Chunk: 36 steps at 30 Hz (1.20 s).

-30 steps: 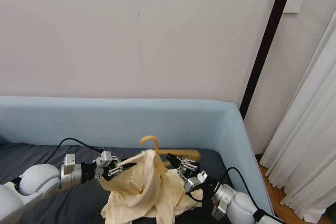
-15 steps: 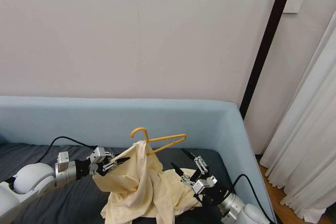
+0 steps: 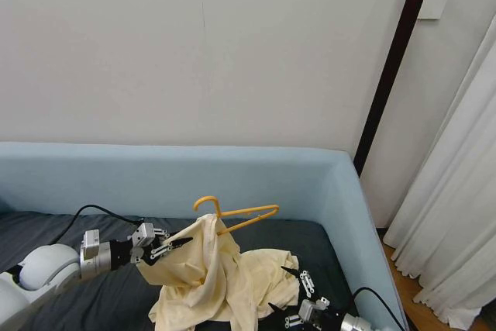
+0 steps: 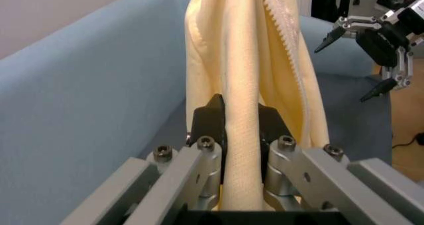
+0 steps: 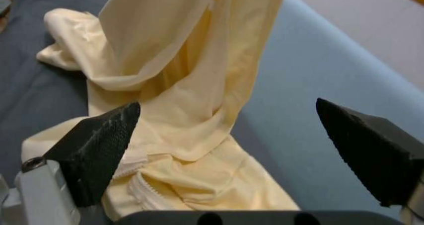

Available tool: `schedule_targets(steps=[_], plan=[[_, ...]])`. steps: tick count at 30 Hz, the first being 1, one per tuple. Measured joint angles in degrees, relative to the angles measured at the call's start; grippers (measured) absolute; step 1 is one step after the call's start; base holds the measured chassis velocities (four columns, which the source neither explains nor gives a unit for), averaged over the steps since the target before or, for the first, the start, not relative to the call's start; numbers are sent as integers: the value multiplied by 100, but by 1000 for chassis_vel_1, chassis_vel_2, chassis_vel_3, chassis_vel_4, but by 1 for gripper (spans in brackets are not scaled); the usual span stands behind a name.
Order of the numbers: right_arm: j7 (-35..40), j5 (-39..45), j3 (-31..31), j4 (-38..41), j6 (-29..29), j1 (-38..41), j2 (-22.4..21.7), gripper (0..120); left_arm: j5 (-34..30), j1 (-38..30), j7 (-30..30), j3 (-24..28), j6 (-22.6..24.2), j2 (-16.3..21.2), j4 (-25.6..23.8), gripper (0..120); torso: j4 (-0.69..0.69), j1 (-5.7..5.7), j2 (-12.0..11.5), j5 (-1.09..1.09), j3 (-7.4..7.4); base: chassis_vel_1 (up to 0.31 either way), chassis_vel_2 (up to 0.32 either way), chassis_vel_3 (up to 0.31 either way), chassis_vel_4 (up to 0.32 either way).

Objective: Pick up the clothes from the sofa and hang them on the clothes hanger.

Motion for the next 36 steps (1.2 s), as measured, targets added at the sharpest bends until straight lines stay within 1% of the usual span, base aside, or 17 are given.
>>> schedule_targets(steps=[3, 4, 6, 7, 10, 11, 13, 15, 16, 17, 18, 20, 21, 25, 26, 28, 36], plan=[[55, 383, -32, 9, -214, -61, 50, 100, 7, 0, 11, -18, -57, 0, 97, 6, 0, 0, 0, 0, 0, 0, 0, 0, 0], [110, 676, -46, 60, -371, -109, 68, 100, 7, 0, 16, -22, -85, -3, 157, 6, 0, 0, 0, 0, 0, 0, 0, 0, 0], [294, 1624, -108, 320, -945, -281, 140, 100, 8, 0, 24, -27, -134, -38, 302, 6, -1, 0, 0, -1, 0, 0, 0, 0, 0], [294, 1624, -108, 320, -945, -281, 140, 100, 8, 0, 24, -27, -134, -38, 302, 6, -1, 0, 0, -1, 0, 0, 0, 0, 0], [445, 2663, -303, 617, -1493, -415, 268, 100, 6, 67, 45, -129, -187, -64, 473, 6, -2, 0, 0, -1, 0, 0, 0, 0, 0], [445, 2663, -303, 617, -1493, -415, 268, 100, 6, 67, 45, -129, -187, -64, 473, 6, -2, 0, 0, -1, 0, 0, 0, 0, 0], [472, 3238, -462, 735, -1772, -409, 367, 100, -3, 165, 61, -241, -201, -65, 515, 6, -1, 0, 0, -2, 0, 0, 0, 0, 0], [468, 3822, -658, 740, -2118, -276, 588, 100, -34, 265, 67, -324, -207, -65, 509, 6, 0, 0, 0, -2, 0, 0, 0, 0, 0], [468, 3822, -658, 740, -2118, -276, 588, 100, -34, 265, 67, -324, -207, -65, 509, 6, 0, 0, 0, -2, 0, 0, 0, 0, 0], [459, 4029, -704, 680, -2259, -212, 714, 100, -43, 277, 67, -324, -207, -65, 492, 6, 2, 0, 0, -1, 0, 0, 0, 0, 0], [461, 4225, -755, 578, -2394, -140, 838, 100, -53, 296, 67, -326, -207, -64, 452, 6, 0, 0, 0, -1, 0, 0, 0, 0, 0], [442, 4522, -836, 410, -2654, -12, 966, 100, -63, 334, 68, -348, -207, -51, 396, 6, 0, 0, -1, 0, 0, 0, 0, 0, 0], [442, 4522, -836, 410, -2654, -12, 966, 100, -63, 334, 68, -348, -207, -51, 396, 6, 0, 0, -1, 0, 0, 0, 0, 0, 0], [141, 5034, -875, 245, -3300, 112, 899, 100, -69, 364, 84, -359, -216, -56, 372, 6, 0, 0, 0, -1, 0, 0, 0, 0, 0], [141, 5034, -875, 245, -3300, 112, 899, 100, -69, 364, 84, -359, -216, -56, 372, 6, 0, 0, 0, -1, 0, 0, 0, 0, 0], [14, 5370, -807, 165, -3577, 158, 863, 100, -45, 364, 105, -333, -224, -76, 375, 6, -2, 0, 0, -1, 0, 0, 0, 0, 0], [-243, 5667, -790, -230, -3849, 326, 883, 100, -28, 360, 124, -302, -219, -176, 351, 6, -1, 0, -1, 0, 0, 0, 0, 0, 0]])
